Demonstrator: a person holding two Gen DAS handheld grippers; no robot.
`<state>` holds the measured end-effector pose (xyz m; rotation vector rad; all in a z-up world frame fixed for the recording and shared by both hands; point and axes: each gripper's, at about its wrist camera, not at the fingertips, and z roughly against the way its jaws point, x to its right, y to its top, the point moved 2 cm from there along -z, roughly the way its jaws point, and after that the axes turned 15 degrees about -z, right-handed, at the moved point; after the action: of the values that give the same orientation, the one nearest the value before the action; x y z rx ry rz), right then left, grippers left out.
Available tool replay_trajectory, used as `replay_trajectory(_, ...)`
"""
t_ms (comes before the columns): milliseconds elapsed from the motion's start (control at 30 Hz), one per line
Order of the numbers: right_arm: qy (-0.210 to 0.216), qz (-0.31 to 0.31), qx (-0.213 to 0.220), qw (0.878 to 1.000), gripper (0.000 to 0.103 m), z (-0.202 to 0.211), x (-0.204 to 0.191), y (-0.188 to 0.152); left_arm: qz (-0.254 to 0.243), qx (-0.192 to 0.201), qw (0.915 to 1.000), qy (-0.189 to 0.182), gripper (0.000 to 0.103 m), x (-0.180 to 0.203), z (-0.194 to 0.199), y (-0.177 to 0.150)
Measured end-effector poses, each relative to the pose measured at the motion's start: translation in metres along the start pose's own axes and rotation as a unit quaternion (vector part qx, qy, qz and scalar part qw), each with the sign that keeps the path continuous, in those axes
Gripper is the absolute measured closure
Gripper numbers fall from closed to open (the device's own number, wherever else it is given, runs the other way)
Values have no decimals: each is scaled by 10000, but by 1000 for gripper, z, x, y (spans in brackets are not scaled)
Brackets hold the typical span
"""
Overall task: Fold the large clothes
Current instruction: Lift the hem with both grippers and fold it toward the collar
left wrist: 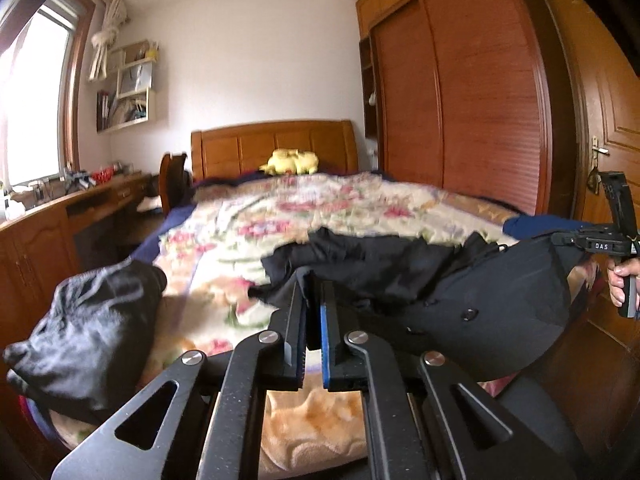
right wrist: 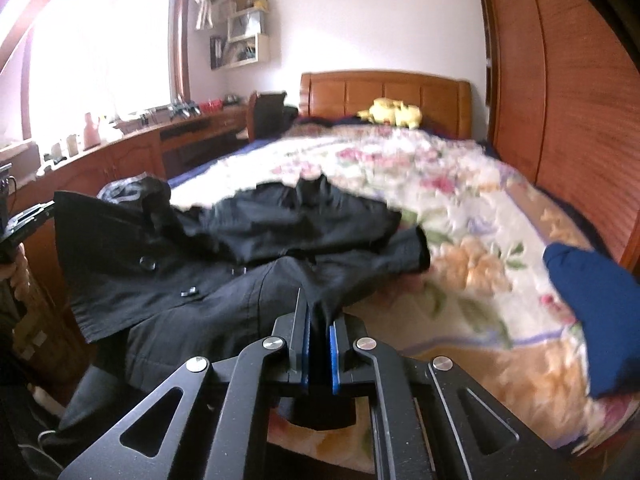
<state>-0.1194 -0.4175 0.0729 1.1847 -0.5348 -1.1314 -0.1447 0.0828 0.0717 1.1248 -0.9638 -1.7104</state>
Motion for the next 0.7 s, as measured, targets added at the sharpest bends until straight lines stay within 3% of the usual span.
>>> replay_trajectory(467, 51, 403, 955, 9946, 96, 97, -18, 39, -10, 885, 9956, 320, 97, -26, 59, 64)
replay_trajectory(700, 82, 506, 1507, 9873, 96, 130, -27, 38, -60, 1246, 9913, 430, 97, -32, 83, 80)
